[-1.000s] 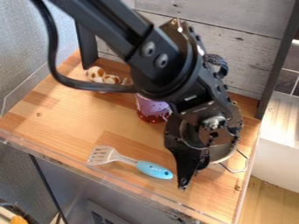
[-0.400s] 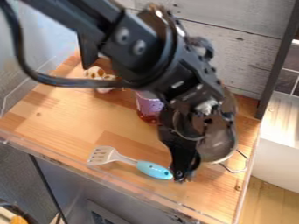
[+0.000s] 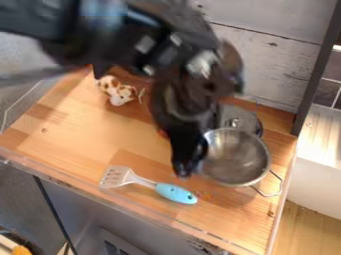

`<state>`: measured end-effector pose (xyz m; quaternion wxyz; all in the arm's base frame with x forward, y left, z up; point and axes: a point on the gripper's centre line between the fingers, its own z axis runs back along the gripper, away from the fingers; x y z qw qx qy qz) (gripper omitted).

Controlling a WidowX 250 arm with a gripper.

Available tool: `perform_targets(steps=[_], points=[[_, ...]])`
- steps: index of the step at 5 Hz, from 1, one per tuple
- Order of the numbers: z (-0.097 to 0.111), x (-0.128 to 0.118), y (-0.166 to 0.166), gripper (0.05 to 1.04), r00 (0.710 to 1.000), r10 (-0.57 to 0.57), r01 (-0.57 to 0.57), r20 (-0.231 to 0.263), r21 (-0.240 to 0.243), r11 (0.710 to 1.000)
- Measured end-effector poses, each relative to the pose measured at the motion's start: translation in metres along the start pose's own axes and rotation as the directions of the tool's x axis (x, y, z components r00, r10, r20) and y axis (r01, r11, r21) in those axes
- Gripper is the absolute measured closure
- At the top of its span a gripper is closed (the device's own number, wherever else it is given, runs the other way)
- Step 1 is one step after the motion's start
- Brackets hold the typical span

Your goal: Move the silver pot to the upper right of table

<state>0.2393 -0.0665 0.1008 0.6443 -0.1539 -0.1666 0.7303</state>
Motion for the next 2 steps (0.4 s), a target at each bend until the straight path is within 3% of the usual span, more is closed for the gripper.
perform_targets(steps=[2], points=[[0.0006,0.0004,-0.0002,0.083,1.000,-0.004,0.004,0.000,-0.001,1.000]])
